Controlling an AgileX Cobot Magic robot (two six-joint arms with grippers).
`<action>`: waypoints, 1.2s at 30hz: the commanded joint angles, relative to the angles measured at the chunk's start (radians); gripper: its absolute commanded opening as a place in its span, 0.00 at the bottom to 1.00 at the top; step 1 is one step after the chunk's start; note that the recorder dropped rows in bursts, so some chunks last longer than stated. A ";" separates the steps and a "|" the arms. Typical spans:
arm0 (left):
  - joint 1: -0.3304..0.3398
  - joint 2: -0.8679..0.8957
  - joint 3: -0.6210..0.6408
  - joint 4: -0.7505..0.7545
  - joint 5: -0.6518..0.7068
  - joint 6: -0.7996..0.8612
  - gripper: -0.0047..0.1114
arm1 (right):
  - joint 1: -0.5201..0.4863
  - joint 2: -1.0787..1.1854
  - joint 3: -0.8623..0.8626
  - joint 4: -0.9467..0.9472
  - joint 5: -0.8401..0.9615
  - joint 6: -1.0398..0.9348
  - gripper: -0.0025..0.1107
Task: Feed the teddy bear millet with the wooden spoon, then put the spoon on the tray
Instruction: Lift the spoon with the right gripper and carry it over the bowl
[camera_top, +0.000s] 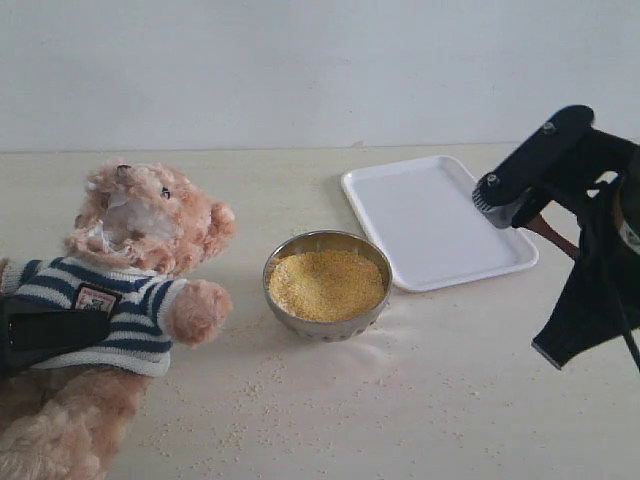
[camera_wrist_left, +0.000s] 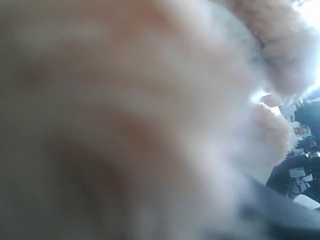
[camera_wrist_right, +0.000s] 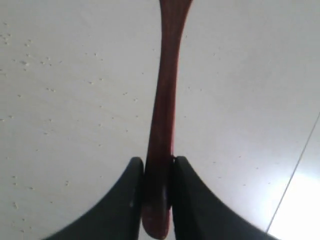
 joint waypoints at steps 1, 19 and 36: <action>0.003 -0.001 -0.008 -0.015 0.035 0.007 0.08 | 0.099 0.003 -0.092 -0.075 0.040 -0.055 0.03; 0.003 -0.001 -0.008 -0.015 0.035 0.007 0.08 | 0.300 0.342 -0.263 -0.257 0.040 -0.220 0.03; 0.003 -0.001 -0.008 -0.015 0.035 0.007 0.08 | 0.271 0.460 -0.263 -0.462 0.040 -0.234 0.03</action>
